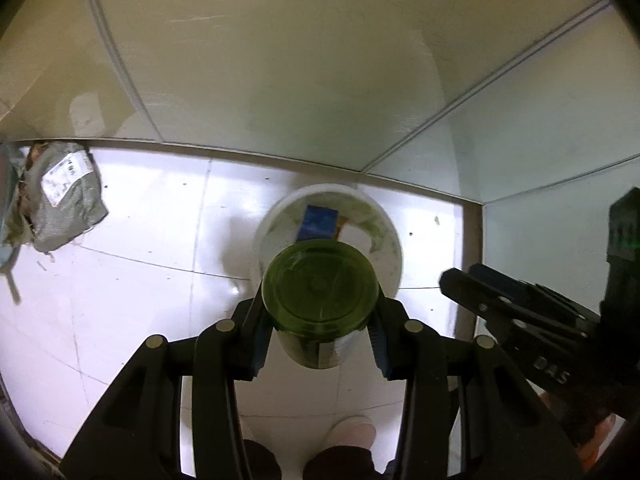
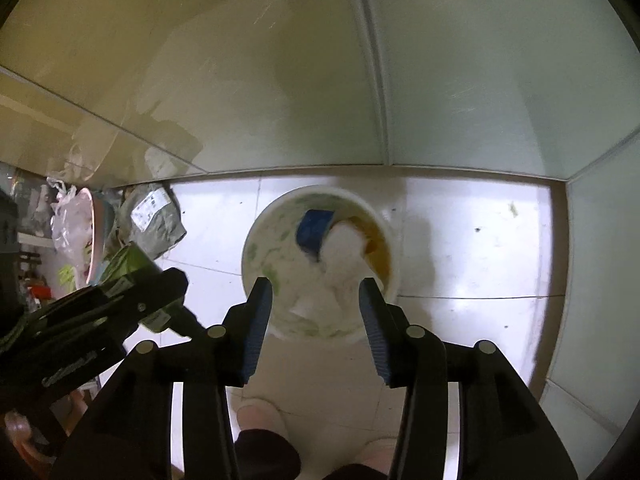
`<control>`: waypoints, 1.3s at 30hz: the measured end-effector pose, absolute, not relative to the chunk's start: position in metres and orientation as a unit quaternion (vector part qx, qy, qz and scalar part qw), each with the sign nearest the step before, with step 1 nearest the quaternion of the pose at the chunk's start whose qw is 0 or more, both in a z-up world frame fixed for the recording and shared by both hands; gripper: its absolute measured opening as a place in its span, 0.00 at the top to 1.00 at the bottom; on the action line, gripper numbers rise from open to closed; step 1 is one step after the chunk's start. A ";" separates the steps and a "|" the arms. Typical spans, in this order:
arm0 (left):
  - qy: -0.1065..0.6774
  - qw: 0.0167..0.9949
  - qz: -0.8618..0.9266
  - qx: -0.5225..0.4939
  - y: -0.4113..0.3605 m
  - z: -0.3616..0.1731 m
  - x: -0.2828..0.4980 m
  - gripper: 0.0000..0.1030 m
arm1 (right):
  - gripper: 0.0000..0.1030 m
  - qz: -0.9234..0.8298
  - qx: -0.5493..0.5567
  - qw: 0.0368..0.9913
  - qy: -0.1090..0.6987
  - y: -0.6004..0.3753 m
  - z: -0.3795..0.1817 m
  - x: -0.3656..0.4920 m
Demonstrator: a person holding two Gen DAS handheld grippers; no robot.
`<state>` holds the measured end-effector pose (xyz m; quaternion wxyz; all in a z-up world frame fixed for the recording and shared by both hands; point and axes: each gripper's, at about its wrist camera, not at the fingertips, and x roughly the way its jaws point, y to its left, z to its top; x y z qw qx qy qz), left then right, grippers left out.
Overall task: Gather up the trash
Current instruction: 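Open the right tool to drop the tissue while the left tool releases the jar, then raise both tools back up toward the newspaper-covered counter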
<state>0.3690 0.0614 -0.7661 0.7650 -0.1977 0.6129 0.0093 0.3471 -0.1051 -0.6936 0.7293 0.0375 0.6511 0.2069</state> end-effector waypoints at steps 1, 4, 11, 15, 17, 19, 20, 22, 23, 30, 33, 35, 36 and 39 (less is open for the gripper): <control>0.612 0.767 0.010 -0.195 0.059 -0.766 0.371 0.59 | 0.59 0.204 0.039 0.731 0.650 -0.110 -0.691 0.348; 0.622 0.762 0.023 -0.180 0.051 -0.763 0.376 0.45 | 0.59 0.196 0.049 0.737 0.645 -0.121 -0.677 0.348; 0.625 0.761 0.019 -0.173 0.047 -0.726 0.375 0.44 | 0.59 0.188 0.044 0.750 0.632 -0.123 -0.633 0.344; 0.613 0.772 0.017 -0.166 0.048 -0.670 0.366 0.44 | 0.59 0.192 0.041 0.752 0.629 -0.120 -0.586 0.338; 0.606 0.779 0.016 -0.160 0.050 -0.640 0.364 0.44 | 0.59 0.196 0.040 0.754 0.626 -0.118 -0.563 0.336; 0.593 0.790 0.014 -0.154 0.053 -0.598 0.358 0.44 | 0.59 0.201 0.039 0.756 0.621 -0.116 -0.532 0.333; 0.588 0.794 0.013 -0.153 0.054 -0.580 0.356 0.44 | 0.59 0.202 0.037 0.759 0.618 -0.114 -0.515 0.331; 0.575 0.804 0.013 -0.149 0.058 -0.536 0.350 0.44 | 0.59 0.205 0.035 0.764 0.611 -0.110 -0.476 0.327; 0.568 0.810 0.013 -0.147 0.060 -0.510 0.346 0.44 | 0.59 0.208 0.036 0.766 0.607 -0.109 -0.457 0.325; 0.516 0.844 0.008 -0.143 0.077 -0.358 0.324 0.44 | 0.59 0.212 0.034 0.797 0.565 -0.102 -0.326 0.312; 0.492 0.860 0.003 -0.136 0.084 -0.304 0.316 0.44 | 0.59 0.209 0.033 0.816 0.537 -0.101 -0.270 0.306; 0.471 0.873 0.001 -0.127 0.087 -0.261 0.309 0.44 | 0.59 0.202 0.036 0.833 0.514 -0.102 -0.235 0.301; 0.462 0.878 -0.002 -0.126 0.091 -0.249 0.305 0.44 | 0.59 0.200 0.038 0.840 0.504 -0.103 -0.220 0.298; 0.426 0.897 -0.015 -0.121 0.097 -0.198 0.295 0.44 | 0.59 0.187 0.040 0.862 0.469 -0.103 -0.175 0.291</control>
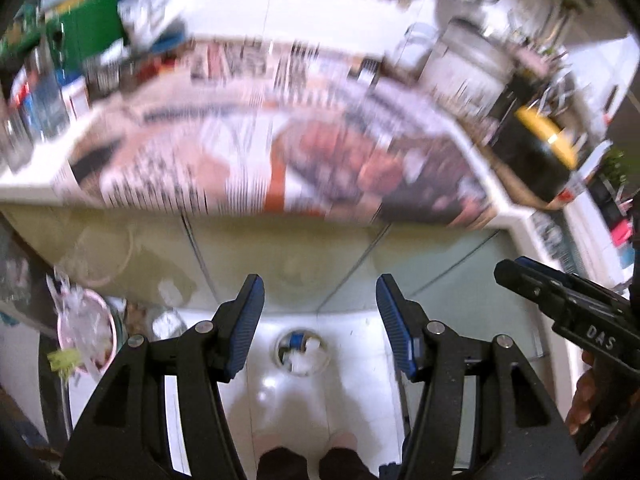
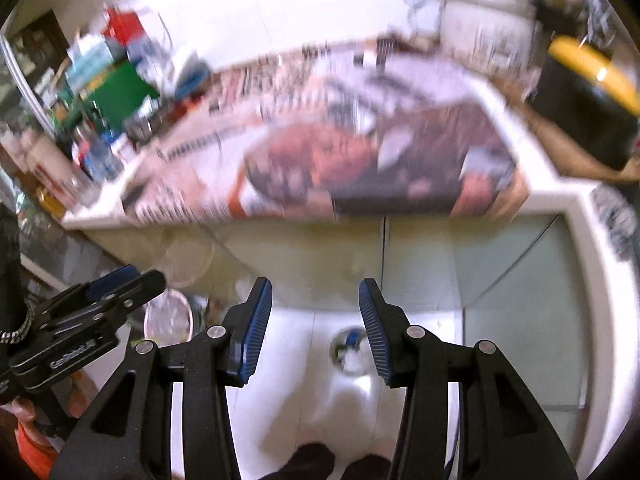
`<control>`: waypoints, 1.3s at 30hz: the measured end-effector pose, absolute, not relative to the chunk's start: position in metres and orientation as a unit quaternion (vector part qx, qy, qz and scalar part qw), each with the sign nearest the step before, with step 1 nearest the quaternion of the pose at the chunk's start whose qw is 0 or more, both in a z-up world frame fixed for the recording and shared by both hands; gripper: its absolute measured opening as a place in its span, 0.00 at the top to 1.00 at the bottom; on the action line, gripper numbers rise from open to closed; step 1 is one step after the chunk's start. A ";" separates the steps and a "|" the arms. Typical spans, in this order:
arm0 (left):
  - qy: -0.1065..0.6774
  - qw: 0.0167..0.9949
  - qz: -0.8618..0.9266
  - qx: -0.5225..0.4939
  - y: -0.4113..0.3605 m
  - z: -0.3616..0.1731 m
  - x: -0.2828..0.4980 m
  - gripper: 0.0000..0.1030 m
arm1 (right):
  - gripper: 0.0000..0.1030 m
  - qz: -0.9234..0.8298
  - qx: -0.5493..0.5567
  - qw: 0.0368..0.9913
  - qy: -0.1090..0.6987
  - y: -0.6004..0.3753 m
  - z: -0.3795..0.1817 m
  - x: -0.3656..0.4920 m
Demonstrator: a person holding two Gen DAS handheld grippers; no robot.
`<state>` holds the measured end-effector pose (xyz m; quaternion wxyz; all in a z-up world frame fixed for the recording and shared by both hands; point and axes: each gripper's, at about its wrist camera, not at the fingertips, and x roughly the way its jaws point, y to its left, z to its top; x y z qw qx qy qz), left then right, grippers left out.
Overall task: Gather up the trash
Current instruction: 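Raise both tools back up toward the newspaper-covered counter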
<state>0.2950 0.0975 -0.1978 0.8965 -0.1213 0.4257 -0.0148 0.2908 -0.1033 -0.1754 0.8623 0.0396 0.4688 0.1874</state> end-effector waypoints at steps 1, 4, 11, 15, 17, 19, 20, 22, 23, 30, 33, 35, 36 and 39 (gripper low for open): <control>0.411 0.904 -0.019 -0.116 0.099 -0.180 0.292 0.44 | 0.59 0.183 0.040 0.870 0.457 -0.103 -0.162 0.287; 0.382 0.918 -0.027 -0.101 0.105 -0.143 0.285 0.38 | 0.59 0.168 0.040 0.892 0.417 -0.102 -0.126 0.279; 0.318 0.945 -0.034 -0.071 0.121 -0.085 0.273 0.25 | 0.55 0.136 0.039 0.928 0.346 -0.104 -0.067 0.271; 0.293 0.953 -0.027 -0.067 0.128 -0.063 0.282 0.12 | 0.41 0.118 0.037 0.942 0.311 -0.109 -0.048 0.274; 0.287 0.956 -0.021 -0.063 0.129 -0.056 0.291 0.08 | 0.35 0.113 0.034 0.947 0.299 -0.113 -0.043 0.282; 0.283 0.957 -0.015 -0.061 0.129 -0.054 0.303 0.08 | 0.31 0.109 0.038 0.950 0.289 -0.117 -0.041 0.292; 0.281 0.958 -0.012 -0.059 0.128 -0.053 0.311 0.08 | 0.31 0.109 0.040 0.951 0.286 -0.119 -0.040 0.296; 0.275 0.960 -0.004 -0.054 0.125 -0.051 0.327 0.08 | 0.31 0.114 0.042 0.952 0.282 -0.125 -0.041 0.316; 0.272 0.961 0.002 -0.050 0.123 -0.049 0.334 0.07 | 0.31 0.116 0.041 0.952 0.280 -0.127 -0.040 0.320; 0.277 0.959 0.034 -0.042 0.101 -0.044 0.413 0.07 | 0.31 0.144 0.032 0.945 0.292 -0.150 -0.045 0.399; 0.284 0.956 0.058 -0.052 0.093 -0.046 0.448 0.07 | 0.31 0.161 0.023 0.938 0.307 -0.160 -0.050 0.436; 0.288 0.952 0.073 -0.067 0.091 -0.050 0.468 0.07 | 0.31 0.168 0.013 0.933 0.317 -0.165 -0.056 0.460; 0.292 0.950 0.079 -0.074 0.091 -0.052 0.477 0.07 | 0.31 0.173 0.008 0.930 0.323 -0.167 -0.060 0.474; 0.306 0.943 0.097 -0.090 0.091 -0.060 0.503 0.07 | 0.31 0.187 0.001 0.921 0.341 -0.173 -0.075 0.508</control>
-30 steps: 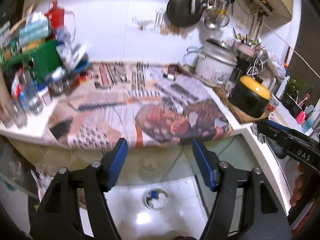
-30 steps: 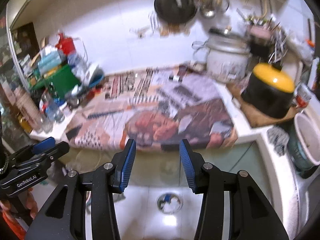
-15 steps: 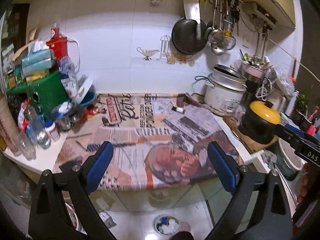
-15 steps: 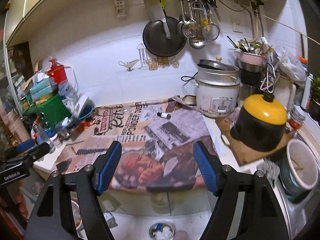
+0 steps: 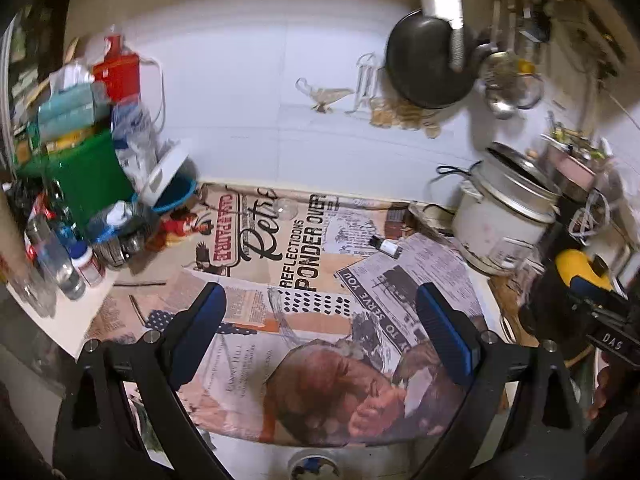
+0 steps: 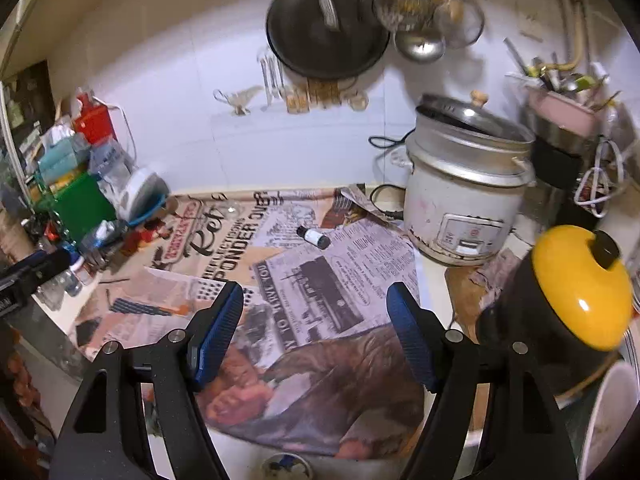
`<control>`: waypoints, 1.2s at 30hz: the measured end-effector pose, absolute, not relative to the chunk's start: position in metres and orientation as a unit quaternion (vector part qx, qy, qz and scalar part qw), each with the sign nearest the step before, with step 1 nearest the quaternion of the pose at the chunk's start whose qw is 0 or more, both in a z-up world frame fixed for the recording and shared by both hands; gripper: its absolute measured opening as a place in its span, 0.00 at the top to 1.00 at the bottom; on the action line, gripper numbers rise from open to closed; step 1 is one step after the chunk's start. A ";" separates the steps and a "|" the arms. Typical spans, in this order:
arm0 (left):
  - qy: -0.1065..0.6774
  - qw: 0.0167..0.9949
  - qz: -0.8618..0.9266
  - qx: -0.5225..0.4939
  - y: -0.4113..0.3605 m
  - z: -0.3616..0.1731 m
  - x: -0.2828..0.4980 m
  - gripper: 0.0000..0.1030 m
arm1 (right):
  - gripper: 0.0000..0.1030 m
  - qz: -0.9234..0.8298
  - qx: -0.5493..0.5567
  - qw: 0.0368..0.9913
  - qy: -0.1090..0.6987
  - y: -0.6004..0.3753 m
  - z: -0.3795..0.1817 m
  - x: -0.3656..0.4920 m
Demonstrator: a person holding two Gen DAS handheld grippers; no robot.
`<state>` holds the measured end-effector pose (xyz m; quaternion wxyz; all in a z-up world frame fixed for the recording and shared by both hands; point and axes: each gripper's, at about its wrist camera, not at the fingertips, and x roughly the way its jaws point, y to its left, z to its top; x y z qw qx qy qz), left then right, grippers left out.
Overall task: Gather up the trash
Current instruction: 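Raise both tools back up toward the newspaper-covered counter, then grasp the clear plastic cup with the left tool while the right tool grasps the dark glass bottle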
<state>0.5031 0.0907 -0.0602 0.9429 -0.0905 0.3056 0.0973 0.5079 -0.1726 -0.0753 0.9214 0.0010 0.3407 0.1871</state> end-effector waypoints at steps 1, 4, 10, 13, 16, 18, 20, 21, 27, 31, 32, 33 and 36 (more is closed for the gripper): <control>0.314 0.939 0.105 -0.093 0.092 -0.064 0.514 0.07 | 0.31 0.191 0.000 0.918 0.349 -0.173 -0.081 0.519; 0.328 0.932 0.125 -0.091 0.098 -0.070 0.533 0.07 | 0.31 0.205 -0.003 0.907 0.367 -0.169 -0.095 0.548; 0.343 0.923 0.145 -0.095 0.129 -0.083 0.577 0.07 | 0.31 0.231 0.004 0.885 0.405 -0.151 -0.123 0.606; 0.351 0.921 0.139 -0.095 0.147 -0.092 0.601 0.07 | 0.31 0.225 0.004 0.875 0.429 -0.135 -0.144 0.636; 0.364 0.919 0.121 -0.088 0.167 -0.107 0.632 0.07 | 0.31 0.215 0.012 0.863 0.457 -0.119 -0.165 0.665; 0.385 0.912 0.111 -0.085 0.183 -0.120 0.657 0.07 | 0.31 0.206 0.013 0.854 0.478 -0.105 -0.178 0.688; 0.395 0.909 0.103 -0.089 0.197 -0.131 0.677 0.07 | 0.31 0.203 0.003 0.854 0.479 -0.091 -0.188 0.708; 0.401 0.906 0.100 -0.091 0.202 -0.137 0.685 0.07 | 0.31 0.200 -0.005 0.852 0.483 -0.082 -0.195 0.720; 0.451 0.883 0.077 -0.102 0.237 -0.188 0.748 0.07 | 0.32 0.200 -0.033 0.838 0.507 -0.039 -0.240 0.785; 0.471 0.875 0.070 -0.089 0.251 -0.220 0.785 0.07 | 0.44 0.186 -0.055 0.822 0.536 -0.028 -0.270 0.814; 0.475 0.873 0.065 -0.091 0.254 -0.226 0.793 0.07 | 0.47 0.183 -0.059 0.820 0.539 -0.028 -0.273 0.816; 0.478 0.871 0.061 -0.092 0.256 -0.230 0.800 0.07 | 0.48 0.184 -0.063 0.820 0.538 -0.029 -0.274 0.816; 0.481 0.871 0.043 -0.093 0.263 -0.244 0.827 0.07 | 0.62 0.193 -0.063 0.819 0.537 -0.032 -0.268 0.808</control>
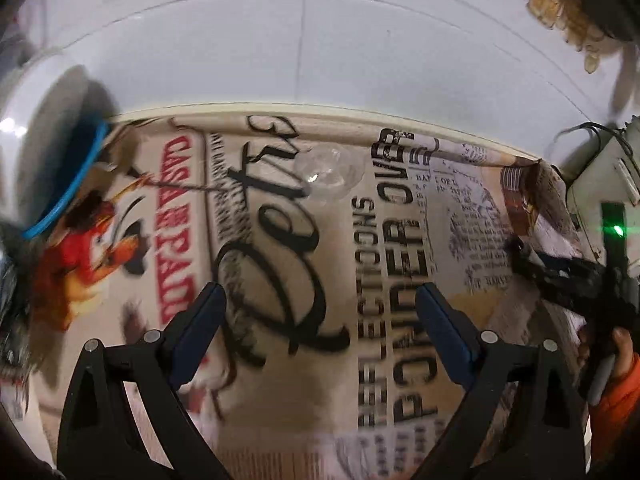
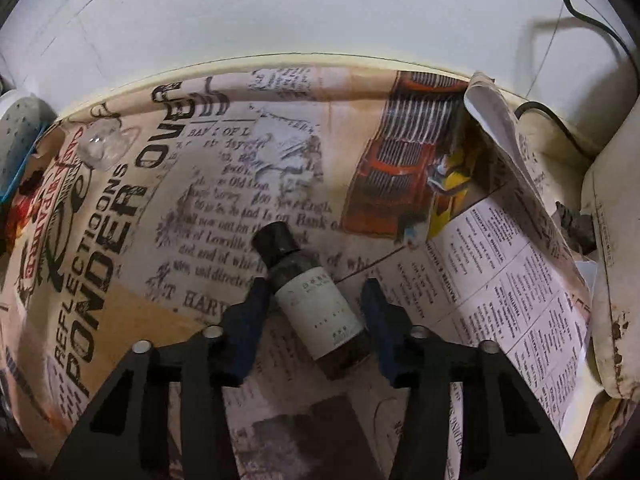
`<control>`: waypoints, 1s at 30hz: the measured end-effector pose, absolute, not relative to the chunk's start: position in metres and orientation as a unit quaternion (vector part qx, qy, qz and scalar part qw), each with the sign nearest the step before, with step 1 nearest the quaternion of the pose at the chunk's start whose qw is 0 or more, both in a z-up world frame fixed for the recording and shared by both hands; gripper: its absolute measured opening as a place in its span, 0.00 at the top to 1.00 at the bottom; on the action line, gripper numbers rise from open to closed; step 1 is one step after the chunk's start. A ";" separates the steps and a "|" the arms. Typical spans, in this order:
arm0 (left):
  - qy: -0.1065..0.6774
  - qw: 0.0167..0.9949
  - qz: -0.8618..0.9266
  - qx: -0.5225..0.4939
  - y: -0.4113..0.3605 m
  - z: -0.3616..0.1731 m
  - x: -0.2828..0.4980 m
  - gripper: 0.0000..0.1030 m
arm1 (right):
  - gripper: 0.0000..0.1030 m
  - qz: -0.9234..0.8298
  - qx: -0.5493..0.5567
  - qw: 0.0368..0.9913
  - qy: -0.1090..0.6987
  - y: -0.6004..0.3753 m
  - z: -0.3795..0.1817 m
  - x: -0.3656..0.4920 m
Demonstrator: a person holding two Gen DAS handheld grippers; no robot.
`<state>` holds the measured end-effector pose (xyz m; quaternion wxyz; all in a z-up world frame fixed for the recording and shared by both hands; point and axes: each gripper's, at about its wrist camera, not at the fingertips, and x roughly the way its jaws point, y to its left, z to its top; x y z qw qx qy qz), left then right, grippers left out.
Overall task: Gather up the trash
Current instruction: 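Grasp the clear plastic cup with the left tool while the right tool grasps the dark glass bottle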
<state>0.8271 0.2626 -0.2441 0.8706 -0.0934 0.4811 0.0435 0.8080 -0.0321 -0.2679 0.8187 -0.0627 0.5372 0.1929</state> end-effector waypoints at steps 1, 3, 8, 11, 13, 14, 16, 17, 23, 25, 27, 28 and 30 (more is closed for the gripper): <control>0.479 0.872 0.041 -0.091 0.263 -0.248 0.837 0.07 | 0.70 0.192 -0.063 0.819 0.537 -0.033 -0.266 0.805; 0.476 0.874 0.043 -0.086 0.265 -0.254 0.855 0.07 | 0.75 0.189 -0.059 0.817 0.542 -0.035 -0.263 0.798; 0.466 0.879 0.035 -0.095 0.269 -0.267 0.902 0.07 | 0.75 0.180 -0.011 0.827 0.533 -0.046 -0.245 0.773; 0.469 0.877 0.038 -0.095 0.270 -0.279 0.926 0.13 | 0.75 0.175 0.024 0.831 0.527 -0.057 -0.234 0.760; 0.476 0.874 0.042 -0.090 0.268 -0.288 0.939 0.18 | 0.75 0.171 0.046 0.833 0.523 -0.067 -0.226 0.750; 0.479 0.873 0.044 -0.085 0.267 -0.292 0.943 0.22 | 0.75 0.168 0.050 0.835 0.521 -0.069 -0.224 0.746; 0.485 0.870 0.052 -0.075 0.265 -0.299 0.951 0.32 | 0.75 0.166 0.058 0.836 0.520 -0.070 -0.222 0.743; 0.487 0.869 0.054 -0.073 0.265 -0.302 0.952 0.42 | 0.75 0.165 0.066 0.836 0.519 -0.074 -0.220 0.739; 0.471 0.878 0.033 -0.082 0.256 -0.283 0.927 0.43 | 0.75 0.156 0.079 0.842 0.510 -0.082 -0.213 0.732; 0.461 0.884 0.026 -0.072 0.247 -0.268 0.912 0.43 | 0.75 0.157 0.085 0.845 0.505 -0.086 -0.209 0.729; 0.452 0.890 0.019 -0.060 0.237 -0.250 0.895 0.43 | 0.75 0.160 0.087 0.847 0.498 -0.084 -0.204 0.727; 0.445 0.894 0.016 -0.053 0.230 -0.240 0.884 0.43 | 0.75 0.164 0.089 0.849 0.495 -0.084 -0.202 0.725; 0.432 0.901 0.010 -0.045 0.216 -0.219 0.861 0.43 | 0.75 0.173 0.091 0.853 0.484 -0.089 -0.190 0.716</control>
